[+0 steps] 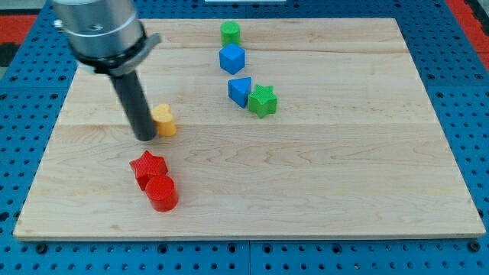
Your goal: Keep yellow heart in between blue blocks
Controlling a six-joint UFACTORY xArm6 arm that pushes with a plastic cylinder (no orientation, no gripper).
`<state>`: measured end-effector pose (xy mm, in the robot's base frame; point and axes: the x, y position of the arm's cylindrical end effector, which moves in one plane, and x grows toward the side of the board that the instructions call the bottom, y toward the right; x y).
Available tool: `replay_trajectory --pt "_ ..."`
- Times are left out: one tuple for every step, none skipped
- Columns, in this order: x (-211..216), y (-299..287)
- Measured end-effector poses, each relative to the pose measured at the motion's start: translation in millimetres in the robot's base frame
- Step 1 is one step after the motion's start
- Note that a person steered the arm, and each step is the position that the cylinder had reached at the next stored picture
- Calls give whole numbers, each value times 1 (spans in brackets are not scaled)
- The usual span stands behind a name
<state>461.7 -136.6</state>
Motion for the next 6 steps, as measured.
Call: replay_trajectory --pt "-2 -9" --pt "-18 12" --pt "-43 37" --pt "-66 48" --pt "-83 75" --pt "-103 122"
